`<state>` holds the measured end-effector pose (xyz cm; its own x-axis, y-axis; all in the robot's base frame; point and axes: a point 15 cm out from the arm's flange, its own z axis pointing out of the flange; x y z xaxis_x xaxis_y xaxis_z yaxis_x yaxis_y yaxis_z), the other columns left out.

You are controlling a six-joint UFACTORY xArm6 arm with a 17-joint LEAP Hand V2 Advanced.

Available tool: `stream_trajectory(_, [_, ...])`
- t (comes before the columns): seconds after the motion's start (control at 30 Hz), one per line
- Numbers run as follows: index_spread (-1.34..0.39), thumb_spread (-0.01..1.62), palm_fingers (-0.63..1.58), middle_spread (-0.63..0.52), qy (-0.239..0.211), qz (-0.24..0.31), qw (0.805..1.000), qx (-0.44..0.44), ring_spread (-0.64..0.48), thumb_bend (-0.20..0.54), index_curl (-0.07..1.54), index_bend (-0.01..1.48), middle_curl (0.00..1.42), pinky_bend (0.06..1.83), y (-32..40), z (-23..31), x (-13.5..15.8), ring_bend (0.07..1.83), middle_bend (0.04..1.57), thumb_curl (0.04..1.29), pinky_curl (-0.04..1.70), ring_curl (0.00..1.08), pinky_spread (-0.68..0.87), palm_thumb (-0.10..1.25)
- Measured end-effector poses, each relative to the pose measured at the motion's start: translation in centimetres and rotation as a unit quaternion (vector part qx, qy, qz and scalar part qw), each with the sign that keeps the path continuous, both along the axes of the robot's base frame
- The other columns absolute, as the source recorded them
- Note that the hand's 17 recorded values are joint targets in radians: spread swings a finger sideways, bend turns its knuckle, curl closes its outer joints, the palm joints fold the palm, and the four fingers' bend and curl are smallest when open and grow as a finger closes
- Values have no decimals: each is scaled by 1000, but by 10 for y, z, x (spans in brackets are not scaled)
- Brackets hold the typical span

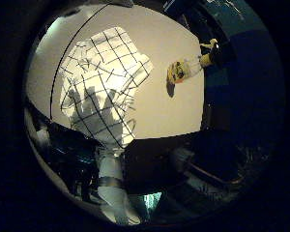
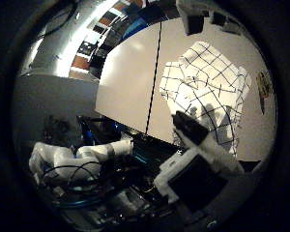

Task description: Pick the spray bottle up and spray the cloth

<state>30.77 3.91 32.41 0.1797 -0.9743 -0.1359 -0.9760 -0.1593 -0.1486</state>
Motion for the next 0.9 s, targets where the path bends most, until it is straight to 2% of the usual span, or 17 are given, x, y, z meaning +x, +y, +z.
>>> stream_trajectory(0.2, [-341, 1088, 91, 68, -40, -4, 999, 3, 192, -29, 387, 174, 342, 474, 0, 10, 17, 486, 288, 432, 309, 202, 409, 708])
stream_trajectory(0.33, [-328, 1088, 70, 82, -76, -8, 997, 2, 201, -28, 352, 168, 332, 426, -3, 23, 30, 413, 244, 413, 295, 195, 390, 660])
stream_trajectory(0.43, [-317, 1091, 56, 88, -86, -18, 996, 1, 204, -29, 334, 164, 329, 404, -11, 29, 33, 371, 219, 395, 292, 195, 388, 623])
stream_trajectory(0.67, [-303, 1086, 50, 104, -118, -63, 991, -1, 217, -32, 303, 162, 323, 380, -51, 57, 42, 329, 190, 350, 299, 207, 385, 527])
stream_trajectory(0.9, [-263, 1080, 73, 126, -164, -131, 977, 38, 219, -25, 294, 163, 320, 366, -102, 96, 47, 305, 196, 327, 305, 222, 390, 506])
